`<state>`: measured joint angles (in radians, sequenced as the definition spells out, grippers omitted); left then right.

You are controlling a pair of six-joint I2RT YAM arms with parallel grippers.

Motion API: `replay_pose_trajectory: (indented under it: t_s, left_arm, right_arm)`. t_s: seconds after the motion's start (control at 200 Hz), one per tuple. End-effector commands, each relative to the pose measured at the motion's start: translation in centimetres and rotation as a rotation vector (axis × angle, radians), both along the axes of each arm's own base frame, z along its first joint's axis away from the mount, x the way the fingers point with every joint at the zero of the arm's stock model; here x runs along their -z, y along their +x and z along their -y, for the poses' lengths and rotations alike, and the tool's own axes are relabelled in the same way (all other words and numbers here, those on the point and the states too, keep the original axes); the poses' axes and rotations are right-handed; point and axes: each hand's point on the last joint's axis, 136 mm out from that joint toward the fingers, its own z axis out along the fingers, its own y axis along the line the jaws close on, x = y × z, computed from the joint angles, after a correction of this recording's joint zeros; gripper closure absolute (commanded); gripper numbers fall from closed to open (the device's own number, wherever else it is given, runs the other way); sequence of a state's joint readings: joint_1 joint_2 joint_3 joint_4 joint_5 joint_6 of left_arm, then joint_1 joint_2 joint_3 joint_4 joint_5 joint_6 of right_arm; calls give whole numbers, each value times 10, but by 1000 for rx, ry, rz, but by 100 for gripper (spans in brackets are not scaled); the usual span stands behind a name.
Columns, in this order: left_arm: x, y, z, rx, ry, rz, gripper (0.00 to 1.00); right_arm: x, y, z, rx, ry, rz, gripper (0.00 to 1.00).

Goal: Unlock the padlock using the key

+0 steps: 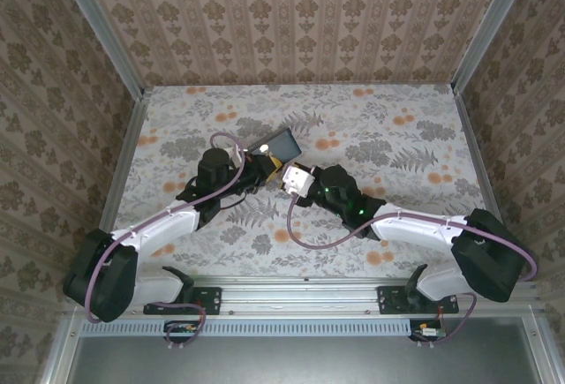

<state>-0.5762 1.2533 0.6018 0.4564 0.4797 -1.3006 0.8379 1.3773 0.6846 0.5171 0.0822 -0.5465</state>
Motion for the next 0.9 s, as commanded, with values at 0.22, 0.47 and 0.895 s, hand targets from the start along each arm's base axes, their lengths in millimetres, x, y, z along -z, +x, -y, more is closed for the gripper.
replay_pose_trajectory:
  t_s: [0.22,0.47,0.895]
  left_arm:
    - [-47,-2,5,30,-88,139,100]
    - [-49,-1,6,33,-87,145,100]
    - [-49,0,7,34,-88,143,100]
  right_arm:
    - [6,8,-6,25,-41,28,72]
    - [2,12,-6,51,-33,46,80]
    - [-17,11,-4,70,27,56,83]
